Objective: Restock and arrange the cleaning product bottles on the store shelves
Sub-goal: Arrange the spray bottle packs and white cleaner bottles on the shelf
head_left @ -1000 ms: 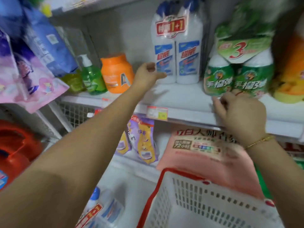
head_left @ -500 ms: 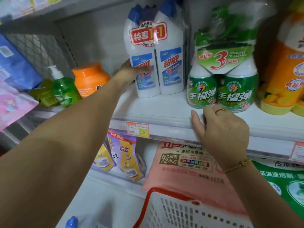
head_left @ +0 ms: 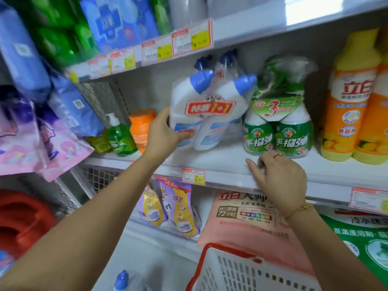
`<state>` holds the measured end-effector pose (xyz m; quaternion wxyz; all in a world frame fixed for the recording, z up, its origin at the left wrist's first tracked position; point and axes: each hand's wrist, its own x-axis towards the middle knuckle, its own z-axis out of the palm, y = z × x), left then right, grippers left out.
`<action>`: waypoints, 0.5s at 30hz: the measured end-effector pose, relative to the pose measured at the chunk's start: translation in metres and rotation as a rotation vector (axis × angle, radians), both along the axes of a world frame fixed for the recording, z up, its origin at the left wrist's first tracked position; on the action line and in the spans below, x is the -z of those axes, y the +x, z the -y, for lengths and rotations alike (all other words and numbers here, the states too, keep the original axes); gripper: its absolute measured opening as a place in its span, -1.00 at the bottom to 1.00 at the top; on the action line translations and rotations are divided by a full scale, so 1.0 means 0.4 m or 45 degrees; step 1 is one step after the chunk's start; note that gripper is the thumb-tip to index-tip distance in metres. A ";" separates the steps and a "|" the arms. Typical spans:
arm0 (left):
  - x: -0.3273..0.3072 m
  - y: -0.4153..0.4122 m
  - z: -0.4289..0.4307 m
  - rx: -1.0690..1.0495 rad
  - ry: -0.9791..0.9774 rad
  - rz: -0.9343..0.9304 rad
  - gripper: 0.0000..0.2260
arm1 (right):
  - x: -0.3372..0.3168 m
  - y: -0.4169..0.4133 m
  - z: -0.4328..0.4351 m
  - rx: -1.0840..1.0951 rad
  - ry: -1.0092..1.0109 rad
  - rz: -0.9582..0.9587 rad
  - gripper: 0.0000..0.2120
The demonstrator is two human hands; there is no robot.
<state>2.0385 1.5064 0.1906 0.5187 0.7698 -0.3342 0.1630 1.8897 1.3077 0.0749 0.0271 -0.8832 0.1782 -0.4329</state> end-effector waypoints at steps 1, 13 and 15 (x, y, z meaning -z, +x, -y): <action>-0.002 -0.026 -0.022 -0.002 0.021 0.037 -0.51 | -0.005 -0.006 -0.003 -0.046 0.089 0.036 -0.62; -0.035 -0.336 -0.245 -0.116 -0.242 -0.036 -0.55 | -0.170 -0.083 -0.196 -1.276 1.304 0.114 -0.18; -0.029 -0.371 -0.276 -0.101 -0.319 -0.095 -0.51 | -0.168 -0.096 -0.211 -1.346 1.374 0.032 -0.27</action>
